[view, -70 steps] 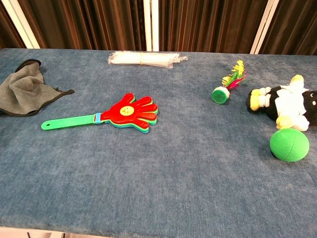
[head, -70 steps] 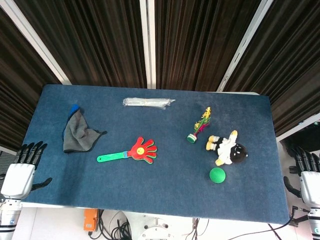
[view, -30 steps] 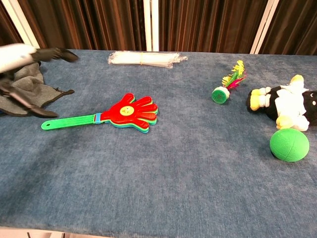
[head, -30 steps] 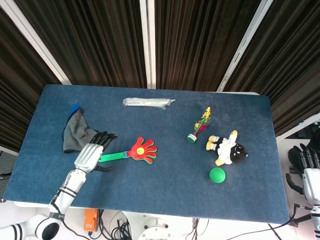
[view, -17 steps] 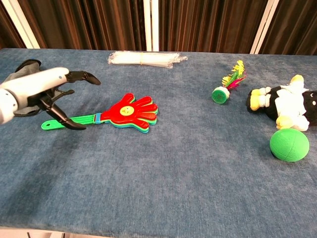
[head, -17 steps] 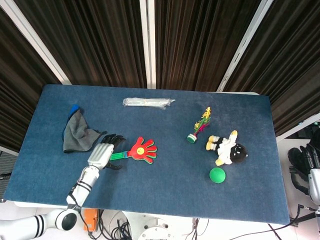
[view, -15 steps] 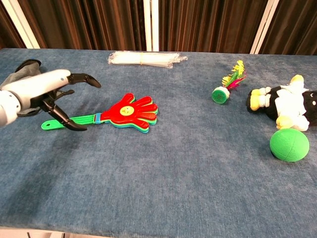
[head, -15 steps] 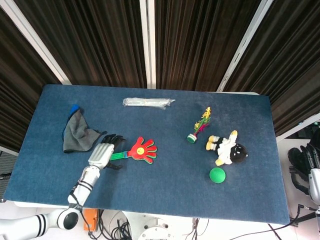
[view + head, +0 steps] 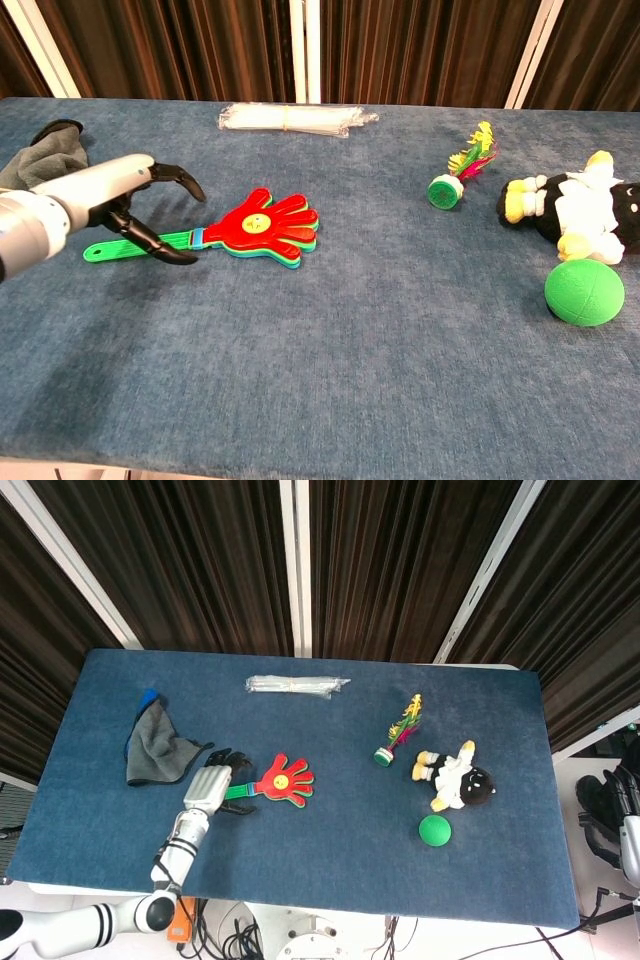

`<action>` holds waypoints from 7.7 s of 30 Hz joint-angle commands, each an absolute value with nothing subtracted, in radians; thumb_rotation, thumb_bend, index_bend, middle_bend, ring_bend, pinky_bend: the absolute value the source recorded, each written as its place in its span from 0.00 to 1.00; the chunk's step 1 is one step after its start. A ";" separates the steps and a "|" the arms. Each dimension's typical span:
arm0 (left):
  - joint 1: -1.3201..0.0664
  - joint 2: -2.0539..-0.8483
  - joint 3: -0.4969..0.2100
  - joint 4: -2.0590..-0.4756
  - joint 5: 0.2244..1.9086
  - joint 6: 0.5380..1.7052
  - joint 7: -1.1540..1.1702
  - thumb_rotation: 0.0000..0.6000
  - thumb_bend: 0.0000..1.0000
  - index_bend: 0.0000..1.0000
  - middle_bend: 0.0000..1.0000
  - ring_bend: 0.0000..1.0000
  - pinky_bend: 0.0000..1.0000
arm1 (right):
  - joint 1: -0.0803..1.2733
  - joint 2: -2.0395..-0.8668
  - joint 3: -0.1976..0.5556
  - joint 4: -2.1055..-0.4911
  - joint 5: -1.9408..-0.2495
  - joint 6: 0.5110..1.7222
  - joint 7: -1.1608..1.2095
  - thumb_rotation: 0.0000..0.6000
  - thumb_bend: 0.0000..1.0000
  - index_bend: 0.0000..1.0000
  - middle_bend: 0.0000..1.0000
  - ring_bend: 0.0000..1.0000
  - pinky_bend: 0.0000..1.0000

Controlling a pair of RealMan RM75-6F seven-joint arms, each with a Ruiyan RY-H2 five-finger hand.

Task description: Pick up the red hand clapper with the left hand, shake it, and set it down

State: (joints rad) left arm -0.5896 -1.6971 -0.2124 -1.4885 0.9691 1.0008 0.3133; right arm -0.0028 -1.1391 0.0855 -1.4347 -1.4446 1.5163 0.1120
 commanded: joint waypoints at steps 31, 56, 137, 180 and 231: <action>-0.635 -1.773 -0.248 -1.337 0.895 1.012 0.321 1.00 0.25 0.40 0.16 0.00 0.05 | -0.002 -1.142 0.089 -1.418 -1.428 1.495 0.128 1.00 0.30 0.00 0.00 0.00 0.00; -0.683 -1.751 -0.188 -1.238 1.074 0.925 0.245 1.00 0.26 0.36 0.10 0.00 0.03 | 0.002 -1.140 0.091 -1.420 -1.419 1.482 0.124 1.00 0.31 0.00 0.00 0.00 0.00; -0.633 -1.723 -0.216 -1.184 1.315 1.099 -0.160 1.00 0.28 1.00 1.00 1.00 1.00 | 0.027 -1.146 0.088 -1.427 -1.419 1.447 0.129 1.00 0.32 0.00 0.00 0.00 0.00; -0.449 -1.166 -0.623 -1.758 0.895 0.388 -0.990 1.00 0.81 1.00 1.00 1.00 1.00 | 0.047 -1.144 0.079 -1.473 -1.444 1.438 0.094 1.00 0.32 0.00 0.00 0.00 0.00; -0.486 -1.384 -0.498 -1.681 0.953 0.983 -0.497 1.00 0.82 1.00 1.00 1.00 1.00 | 0.049 -1.154 0.075 -1.456 -1.431 1.429 0.109 1.00 0.32 0.00 0.00 0.00 0.00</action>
State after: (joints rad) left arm -0.5178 -1.4466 -0.3919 -1.5553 1.1402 1.1420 -0.2262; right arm 0.0488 -1.1539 0.0746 -1.4558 -1.4313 1.4288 0.1085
